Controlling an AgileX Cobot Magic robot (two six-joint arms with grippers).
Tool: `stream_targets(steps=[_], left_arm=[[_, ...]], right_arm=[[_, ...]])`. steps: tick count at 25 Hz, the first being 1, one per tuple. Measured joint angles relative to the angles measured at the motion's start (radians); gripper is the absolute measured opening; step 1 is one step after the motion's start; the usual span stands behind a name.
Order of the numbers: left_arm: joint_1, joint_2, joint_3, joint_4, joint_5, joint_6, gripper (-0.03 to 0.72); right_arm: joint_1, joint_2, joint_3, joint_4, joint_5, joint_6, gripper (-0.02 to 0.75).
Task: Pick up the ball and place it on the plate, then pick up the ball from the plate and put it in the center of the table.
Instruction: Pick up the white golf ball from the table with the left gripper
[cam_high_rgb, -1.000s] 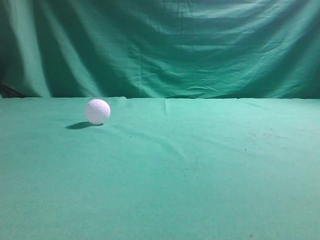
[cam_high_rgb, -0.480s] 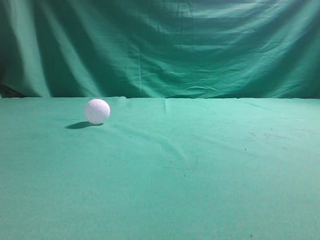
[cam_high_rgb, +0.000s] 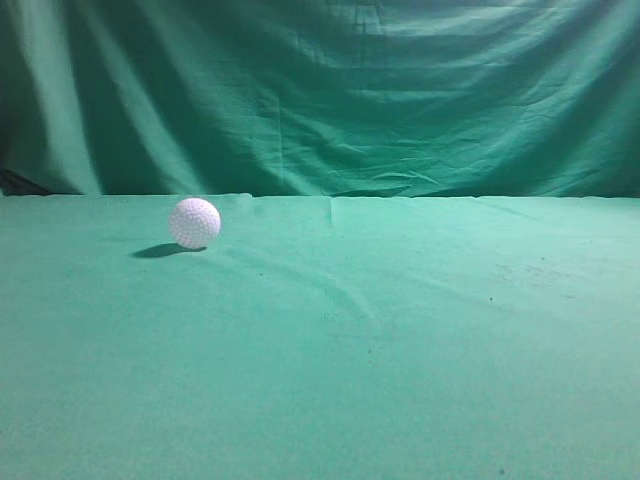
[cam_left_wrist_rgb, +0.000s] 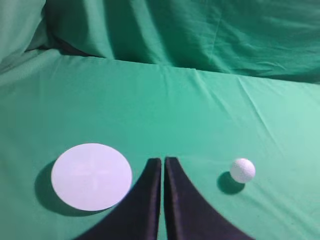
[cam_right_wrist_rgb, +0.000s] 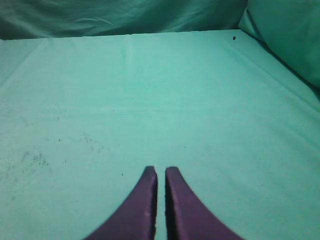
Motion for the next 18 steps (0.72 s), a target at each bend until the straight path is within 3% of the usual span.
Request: stream_targets(steps=[4,9,12,18], left_arm=[[0.0,0.037,-0.059,-0.082,0.025,0.045,0.0],[0.0,0.196,-0.209,-0.222,0.168,0.318,0.0],[0.0,0.28,-0.267,-0.288,0.19,0.396,0.0],[-0.027,0.506,-0.389,-0.525,0.333,0.698,0.0]], right_arm=[[0.0,0.0,0.0,0.0,0.0,0.0,0.049],[0.0,0.0,0.0,0.0,0.0,0.0,0.049],[0.0,0.0,0.0,0.0,0.0,0.0,0.049],[0.0,0.0,0.0,0.0,0.0,0.0,0.049]])
